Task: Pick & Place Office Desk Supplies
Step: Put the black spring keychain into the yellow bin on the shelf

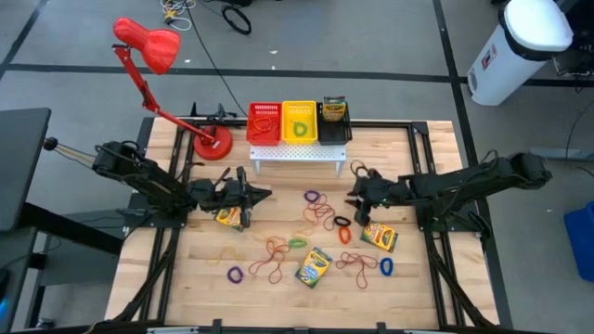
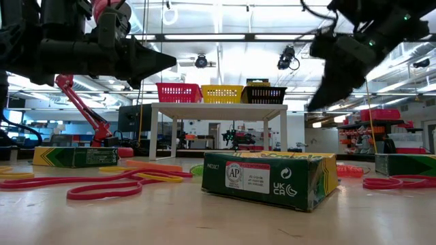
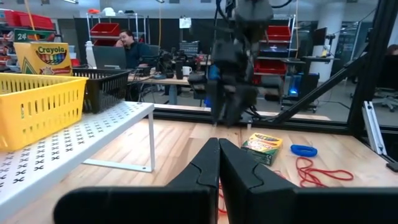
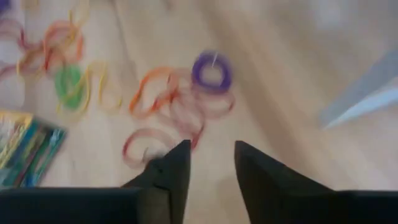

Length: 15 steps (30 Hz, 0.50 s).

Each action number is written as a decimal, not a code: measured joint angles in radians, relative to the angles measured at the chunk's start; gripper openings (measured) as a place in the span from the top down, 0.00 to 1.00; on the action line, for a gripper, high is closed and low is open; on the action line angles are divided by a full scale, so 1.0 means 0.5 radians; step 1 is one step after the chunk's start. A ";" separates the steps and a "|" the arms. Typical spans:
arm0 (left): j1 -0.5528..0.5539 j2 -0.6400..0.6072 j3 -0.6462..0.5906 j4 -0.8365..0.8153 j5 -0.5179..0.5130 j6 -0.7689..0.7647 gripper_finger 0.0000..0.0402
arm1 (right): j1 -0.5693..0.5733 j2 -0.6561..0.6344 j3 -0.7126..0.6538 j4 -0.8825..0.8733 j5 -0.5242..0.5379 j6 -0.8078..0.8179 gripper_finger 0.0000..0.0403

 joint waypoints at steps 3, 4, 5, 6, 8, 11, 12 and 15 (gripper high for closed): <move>0.000 0.000 0.000 0.000 0.000 0.000 0.98 | 0.007 0.111 -0.001 -0.026 -0.139 0.119 0.62; 0.000 0.000 0.000 0.000 0.000 0.000 0.98 | 0.006 0.158 -0.001 -0.024 -0.183 0.141 0.61; 0.000 0.000 0.000 0.000 0.000 0.000 0.98 | 0.006 0.206 -0.001 -0.020 -0.226 0.148 0.61; 0.000 0.000 0.000 0.000 0.000 0.000 0.98 | 0.006 0.257 -0.002 0.004 -0.260 0.148 0.60; 0.000 0.000 0.000 0.000 0.000 0.000 0.98 | 0.005 0.372 0.016 0.017 -0.308 0.140 0.60; 0.000 0.000 0.001 0.000 0.000 0.000 0.98 | 0.006 0.555 0.076 0.016 -0.331 0.072 0.60; 0.000 0.000 0.001 0.000 0.000 -0.001 0.98 | 0.006 0.606 0.096 0.017 -0.332 0.039 0.60; 0.000 -0.001 0.001 0.000 0.001 -0.001 0.98 | 0.004 0.744 0.154 0.008 -0.332 -0.061 0.60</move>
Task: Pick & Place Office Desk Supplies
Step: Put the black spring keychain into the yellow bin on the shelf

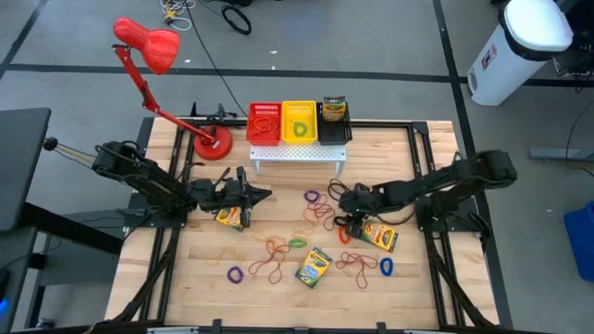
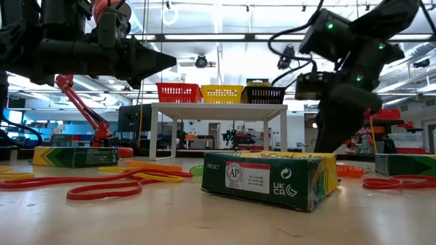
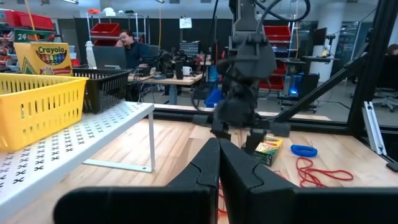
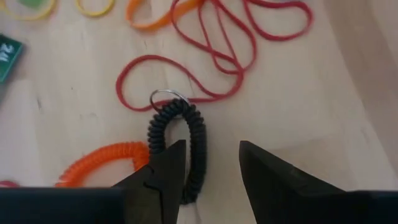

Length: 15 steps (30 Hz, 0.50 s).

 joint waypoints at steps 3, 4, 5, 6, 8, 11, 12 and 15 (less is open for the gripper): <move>0.000 0.000 0.001 0.000 0.000 0.000 0.98 | 0.000 0.090 0.055 0.009 -0.030 -0.078 0.60; 0.000 0.000 0.002 0.000 0.000 0.000 0.98 | 0.000 0.115 0.068 0.014 -0.044 -0.108 0.60; 0.000 0.000 0.002 0.000 -0.001 0.000 0.98 | 0.000 0.136 0.074 0.013 -0.044 -0.133 0.61; 0.000 0.000 0.004 0.000 0.000 0.000 0.98 | 0.000 0.152 0.076 0.011 -0.045 -0.154 0.62; 0.000 0.000 0.005 0.000 0.000 0.000 0.98 | 0.000 0.169 0.080 0.014 -0.046 -0.176 0.66; 0.000 0.000 0.005 0.000 0.000 0.000 0.98 | -0.001 0.178 0.084 0.012 -0.035 -0.178 0.74; 0.000 0.000 0.005 0.000 0.000 0.000 0.98 | -0.001 0.177 0.084 0.012 -0.030 -0.178 0.78; 0.000 0.000 0.005 0.000 0.000 0.000 0.98 | 0.000 0.155 0.082 0.009 -0.057 -0.176 0.90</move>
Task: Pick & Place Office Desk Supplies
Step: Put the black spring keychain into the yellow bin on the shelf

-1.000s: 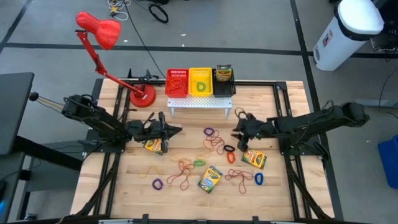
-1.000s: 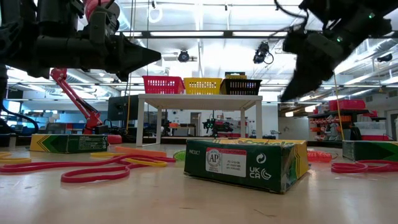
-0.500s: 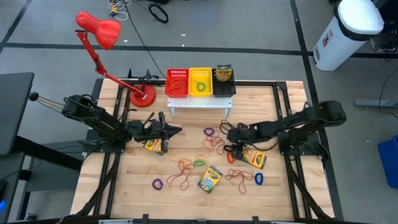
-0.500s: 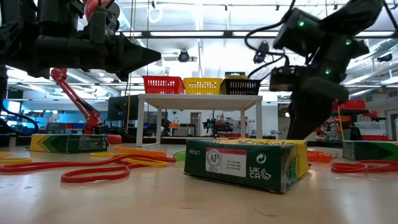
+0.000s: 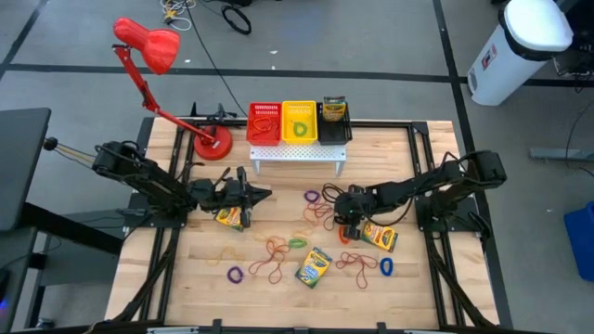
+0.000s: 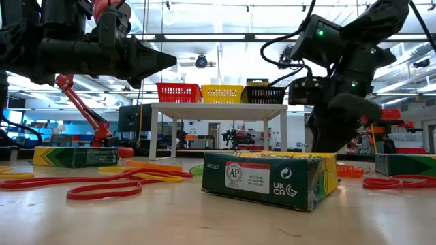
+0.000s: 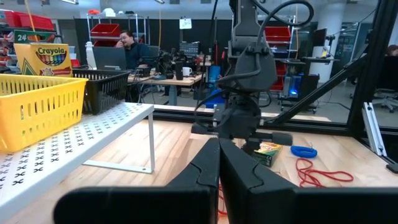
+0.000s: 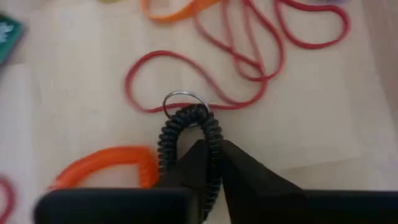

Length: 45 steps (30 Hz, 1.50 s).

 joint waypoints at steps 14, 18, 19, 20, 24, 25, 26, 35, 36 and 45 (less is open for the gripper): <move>0.000 -0.001 0.000 0.000 0.000 0.000 0.98 | -0.004 -0.351 0.435 -0.409 0.031 -0.165 0.98; 0.000 -0.001 0.000 0.000 0.001 -0.001 0.98 | -0.062 -0.320 0.758 -0.485 0.164 -0.237 0.97; 0.000 -0.001 0.000 0.000 0.000 0.000 0.98 | -0.083 -0.286 0.853 -0.508 0.211 -0.270 0.97; 0.000 -0.001 0.001 0.000 0.000 0.000 0.98 | -0.107 -0.253 0.941 -0.561 0.261 -0.310 0.96; 0.000 -0.001 0.002 0.000 0.001 0.000 0.98 | -0.252 -0.053 1.345 -0.722 0.415 -0.474 0.96; 0.001 -0.001 0.002 0.000 0.000 0.000 0.98 | -0.296 0.000 1.444 -0.767 0.438 -0.511 0.97; 0.001 -0.001 0.002 0.000 0.000 -0.001 0.98 | -0.345 0.056 1.541 -0.790 0.463 -0.543 0.97; 0.001 -0.001 0.002 -0.003 0.001 0.000 0.98 | -0.788 0.466 2.088 -0.869 0.579 -0.883 0.96; 0.001 -0.001 0.002 -0.006 0.001 -0.001 0.98 | -0.819 0.500 2.106 -0.852 0.592 -0.899 0.96; 0.001 -0.001 0.002 -0.027 0.001 -0.001 0.98 | -0.929 0.697 2.113 -0.771 0.602 -1.001 0.95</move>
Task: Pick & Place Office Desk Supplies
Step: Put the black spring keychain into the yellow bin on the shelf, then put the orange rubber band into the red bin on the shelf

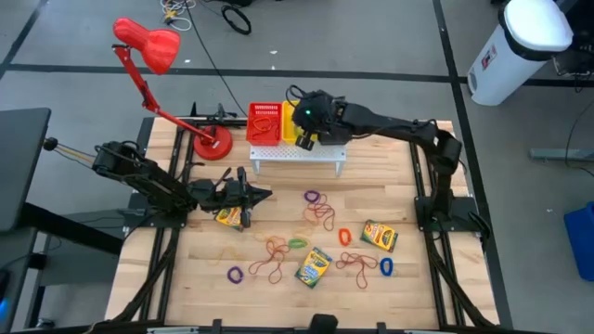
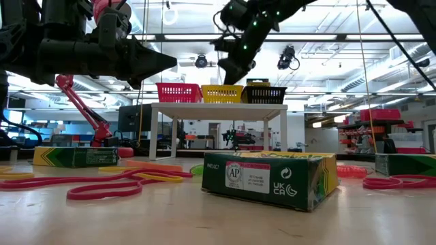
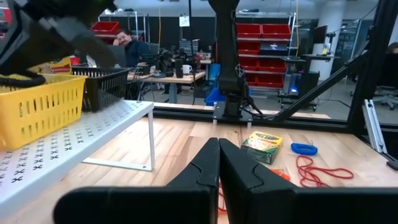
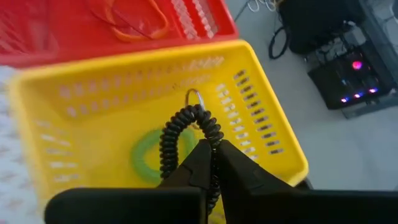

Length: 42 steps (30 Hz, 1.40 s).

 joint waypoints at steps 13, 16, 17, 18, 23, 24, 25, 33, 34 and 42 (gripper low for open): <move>0.000 0.000 0.000 -0.007 0.000 0.000 0.98 | 0.010 0.008 0.000 0.092 0.000 -0.046 0.72; 0.000 0.000 0.000 -0.008 0.000 0.000 0.98 | 0.017 -0.024 0.000 0.088 0.000 -0.049 0.71; 0.000 0.000 0.000 -0.010 0.000 0.000 0.98 | 0.028 -0.044 0.000 0.087 0.000 -0.050 0.72; 0.000 0.000 0.000 -0.010 0.000 0.000 0.98 | 0.038 -0.067 0.000 0.063 0.009 -0.051 0.74; 0.000 0.000 0.000 -0.019 0.000 0.000 0.98 | 0.140 -0.309 -0.158 -0.005 -0.024 -0.048 0.94; 0.000 0.000 0.000 -0.023 0.000 0.001 0.98 | 0.170 -0.376 -0.248 0.021 -0.038 -0.047 0.97; -0.001 0.000 0.000 -0.023 -0.001 0.000 0.98 | 0.207 -0.448 -0.352 0.073 -0.051 -0.037 0.98; 0.001 0.000 0.000 -0.021 0.000 -0.176 0.98 | 0.467 -1.172 -1.512 0.880 -0.073 0.304 0.98; 0.001 0.000 0.000 -0.025 0.000 -0.182 0.98 | 0.493 -1.259 -1.661 1.003 -0.080 0.363 0.98; 0.149 0.000 0.142 -0.437 0.194 -0.504 0.98 | 0.638 -1.635 -2.633 1.965 -0.079 0.638 0.98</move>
